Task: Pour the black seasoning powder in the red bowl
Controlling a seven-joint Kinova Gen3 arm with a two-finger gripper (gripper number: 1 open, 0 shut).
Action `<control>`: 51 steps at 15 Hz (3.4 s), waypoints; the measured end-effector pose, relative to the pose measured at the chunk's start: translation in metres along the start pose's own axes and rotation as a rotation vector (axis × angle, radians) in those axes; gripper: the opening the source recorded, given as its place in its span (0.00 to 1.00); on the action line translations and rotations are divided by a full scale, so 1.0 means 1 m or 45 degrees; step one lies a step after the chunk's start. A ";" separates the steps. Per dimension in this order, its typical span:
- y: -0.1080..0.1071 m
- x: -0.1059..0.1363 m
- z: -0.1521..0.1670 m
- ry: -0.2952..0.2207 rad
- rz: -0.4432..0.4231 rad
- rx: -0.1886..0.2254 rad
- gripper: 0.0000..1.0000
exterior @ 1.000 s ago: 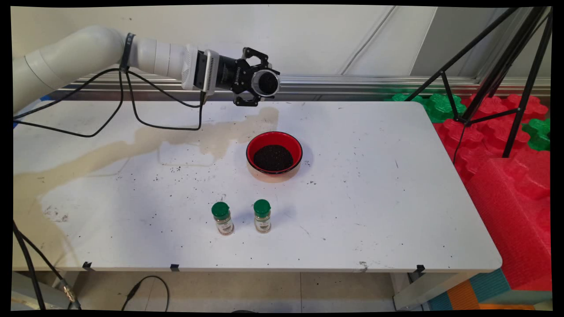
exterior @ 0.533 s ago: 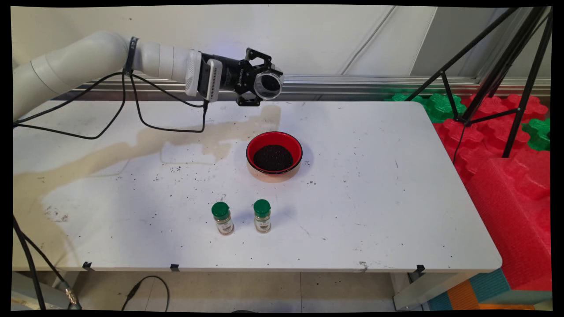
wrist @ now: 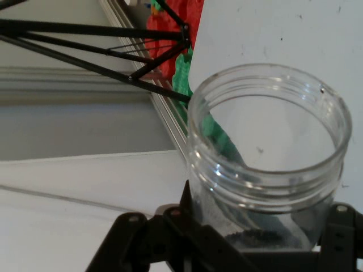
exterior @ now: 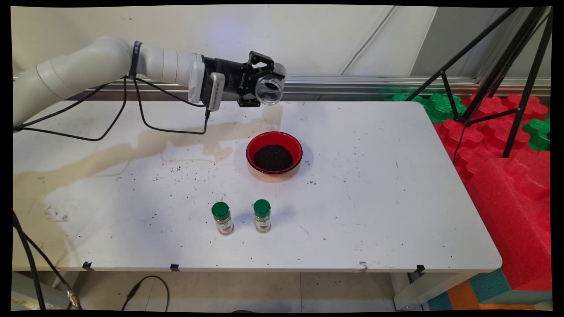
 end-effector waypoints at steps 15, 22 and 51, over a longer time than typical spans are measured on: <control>0.009 0.012 0.005 0.022 0.361 0.011 0.00; 0.012 0.017 0.006 0.029 0.505 0.019 0.00; 0.012 0.032 0.006 0.052 1.062 0.111 0.00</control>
